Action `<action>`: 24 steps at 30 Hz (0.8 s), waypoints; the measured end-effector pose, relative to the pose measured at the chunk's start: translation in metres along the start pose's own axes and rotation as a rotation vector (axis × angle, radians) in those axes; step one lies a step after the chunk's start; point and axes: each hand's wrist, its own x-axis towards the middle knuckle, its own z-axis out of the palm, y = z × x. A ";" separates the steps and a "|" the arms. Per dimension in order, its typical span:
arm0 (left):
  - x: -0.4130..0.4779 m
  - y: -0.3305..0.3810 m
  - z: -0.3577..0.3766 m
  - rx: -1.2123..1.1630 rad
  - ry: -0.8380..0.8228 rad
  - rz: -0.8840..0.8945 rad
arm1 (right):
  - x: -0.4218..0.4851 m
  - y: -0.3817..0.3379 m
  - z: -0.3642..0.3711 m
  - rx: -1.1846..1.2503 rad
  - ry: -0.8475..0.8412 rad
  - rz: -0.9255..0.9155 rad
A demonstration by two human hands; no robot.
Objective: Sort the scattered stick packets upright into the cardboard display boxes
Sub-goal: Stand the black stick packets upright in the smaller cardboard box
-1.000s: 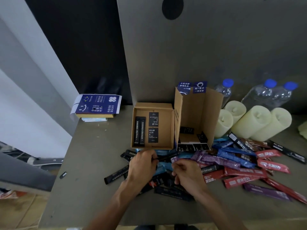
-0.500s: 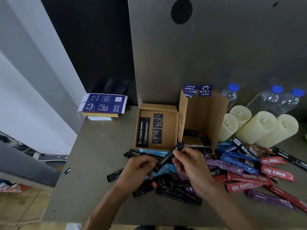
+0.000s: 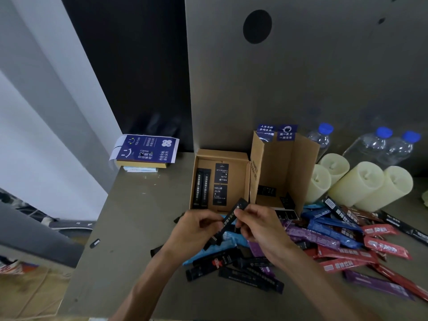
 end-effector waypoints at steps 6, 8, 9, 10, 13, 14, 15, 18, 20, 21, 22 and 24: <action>0.008 0.000 0.001 0.007 0.145 -0.020 | 0.010 -0.006 0.014 -0.091 -0.018 -0.041; 0.011 -0.001 0.001 0.015 0.200 -0.031 | 0.019 -0.007 0.021 -0.234 -0.024 -0.054; 0.012 -0.003 0.000 0.039 0.231 -0.039 | 0.025 -0.009 0.024 -0.301 -0.013 -0.064; 0.014 -0.005 -0.003 0.064 0.278 -0.051 | 0.033 -0.012 0.026 -0.355 0.005 -0.078; 0.023 -0.015 -0.013 0.148 0.443 -0.093 | 0.059 -0.020 0.033 -0.509 0.063 -0.140; 0.026 -0.019 -0.017 0.182 0.474 -0.096 | 0.069 -0.020 0.036 -0.559 0.076 -0.153; 0.030 -0.024 -0.020 0.208 0.474 -0.101 | 0.079 -0.018 0.039 -0.596 0.083 -0.151; 0.036 -0.030 -0.024 0.218 0.358 -0.109 | 0.102 -0.012 0.048 -0.640 0.096 -0.085; 0.035 -0.032 -0.025 0.194 0.295 -0.105 | 0.110 -0.011 0.052 -0.655 0.096 -0.043; 0.035 -0.034 -0.025 0.176 0.285 -0.106 | 0.112 -0.011 0.054 -0.654 0.097 -0.029; 0.034 -0.036 -0.026 0.157 0.286 -0.104 | 0.113 -0.011 0.055 -0.651 0.100 -0.018; 0.035 -0.040 -0.026 0.146 0.297 -0.106 | 0.115 -0.011 0.058 -0.654 0.113 0.000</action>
